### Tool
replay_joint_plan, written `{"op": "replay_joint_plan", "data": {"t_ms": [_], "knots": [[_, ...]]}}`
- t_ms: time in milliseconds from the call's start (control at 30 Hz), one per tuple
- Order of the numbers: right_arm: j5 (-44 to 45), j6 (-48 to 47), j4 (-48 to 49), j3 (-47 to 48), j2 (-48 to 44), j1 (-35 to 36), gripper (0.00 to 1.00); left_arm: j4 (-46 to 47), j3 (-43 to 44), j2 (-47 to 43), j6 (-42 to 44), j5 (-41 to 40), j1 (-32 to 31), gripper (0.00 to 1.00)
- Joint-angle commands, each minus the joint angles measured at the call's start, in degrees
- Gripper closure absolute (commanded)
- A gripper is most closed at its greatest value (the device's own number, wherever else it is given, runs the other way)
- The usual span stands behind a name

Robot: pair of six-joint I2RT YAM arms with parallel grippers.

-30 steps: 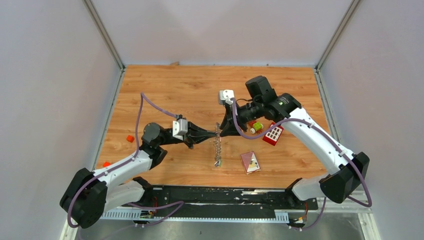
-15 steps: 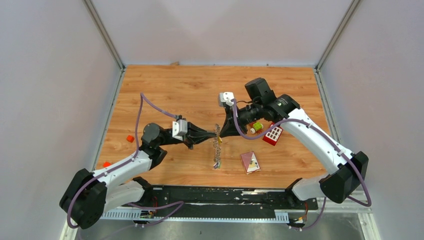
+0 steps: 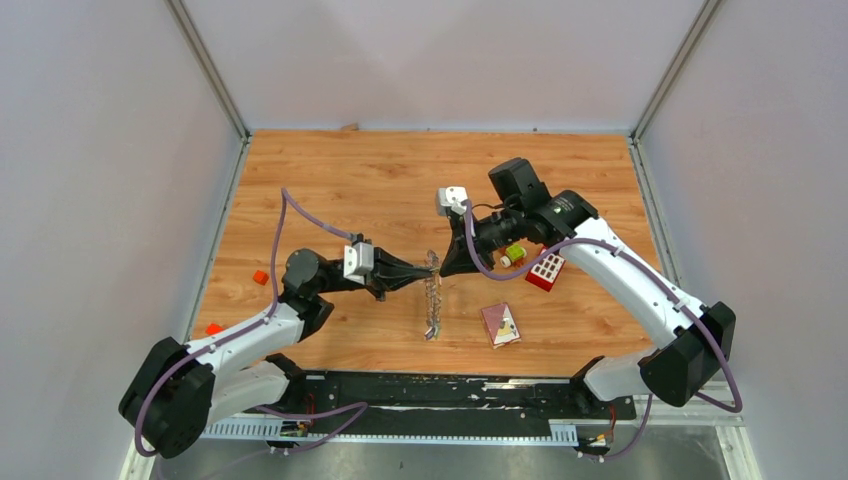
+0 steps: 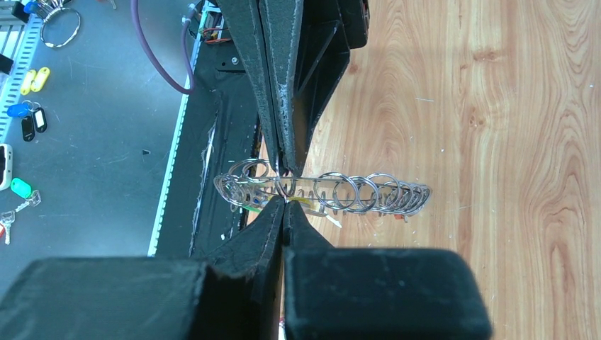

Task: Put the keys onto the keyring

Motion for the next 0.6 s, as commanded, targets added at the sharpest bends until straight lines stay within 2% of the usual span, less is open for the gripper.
{"op": "replay_joint_plan", "data": {"t_ms": [0,567], "knots": [[-1.4,-0.8,1.6,-0.3,-0.9,-0.2,0.99,6.5,-0.1,-1.6,-1.0,0.4,-0.2,1.0],[-2.6,0.6,2.7,-0.9,0.6,-0.2,0.97,9.3,-0.4,-1.5,-2.2,1.0,-0.2,1.0]]}}
